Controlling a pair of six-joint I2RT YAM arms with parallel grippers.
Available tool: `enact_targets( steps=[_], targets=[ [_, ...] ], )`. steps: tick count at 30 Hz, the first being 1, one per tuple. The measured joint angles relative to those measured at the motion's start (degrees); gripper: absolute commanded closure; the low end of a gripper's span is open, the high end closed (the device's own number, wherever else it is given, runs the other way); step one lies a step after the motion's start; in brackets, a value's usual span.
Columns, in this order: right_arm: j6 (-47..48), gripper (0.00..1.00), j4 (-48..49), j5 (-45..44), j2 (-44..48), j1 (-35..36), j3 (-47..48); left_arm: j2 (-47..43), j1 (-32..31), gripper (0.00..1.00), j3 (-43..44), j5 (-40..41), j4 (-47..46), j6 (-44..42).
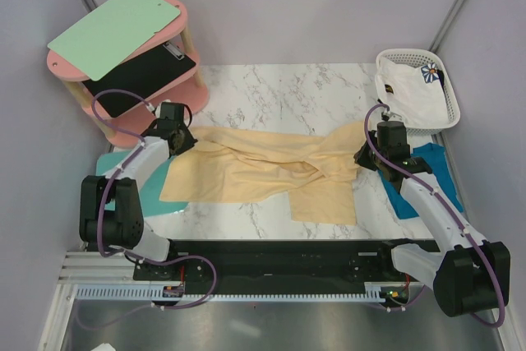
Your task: Fold and stack the t-shirts
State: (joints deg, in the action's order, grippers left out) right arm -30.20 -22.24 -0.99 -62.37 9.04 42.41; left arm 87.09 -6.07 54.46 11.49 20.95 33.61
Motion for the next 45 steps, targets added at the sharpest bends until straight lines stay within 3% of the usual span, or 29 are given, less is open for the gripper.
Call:
enact_targets(
  steps=[8,11,12,15,20,23,26,27,36,40,45],
  targets=[
    [0.0,1.00,0.0,0.2,0.0,0.0,0.0,-2.1,0.0,0.89,2.6,0.0,0.4,-0.1],
    [0.0,1.00,0.0,0.2,0.0,0.0,0.0,-1.1,0.0,0.82,3.4,-0.1,0.7,-0.2],
    [0.0,1.00,0.0,0.2,0.0,0.0,0.0,-0.4,0.0,0.72,3.7,-0.1,0.8,-0.2],
    [0.0,1.00,0.0,0.2,0.0,0.0,0.0,2.1,0.2,0.59,4.2,-0.2,0.9,-0.5],
    [0.1,1.00,0.0,0.2,0.0,0.0,0.0,5.0,0.3,0.58,4.2,-0.9,0.8,-0.6],
    [0.2,1.00,0.0,0.2,0.0,0.0,0.0,5.9,0.3,0.62,4.2,-1.2,0.7,-0.6],
    [0.2,1.00,0.1,0.2,0.0,0.0,0.0,6.5,0.3,0.93,4.2,-1.5,0.6,-0.6],
    [0.2,1.00,0.1,0.2,0.0,0.0,0.0,6.6,0.3,0.98,4.2,-1.6,0.3,-0.6],
    [1.4,1.00,-0.2,0.3,1.3,0.0,0.2,5.7,0.3,0.98,4.2,-3.2,0.2,-0.9],
    [2.8,1.00,-3.7,0.6,4.0,0.0,5.2,-2.1,0.3,0.98,6.7,-4.0,3.7,-1.8],
    [4.5,1.00,-3.8,0.5,5.6,0.0,12.1,-10.9,0.3,0.98,16.3,-4.1,6.1,-3.8]
  ],
)
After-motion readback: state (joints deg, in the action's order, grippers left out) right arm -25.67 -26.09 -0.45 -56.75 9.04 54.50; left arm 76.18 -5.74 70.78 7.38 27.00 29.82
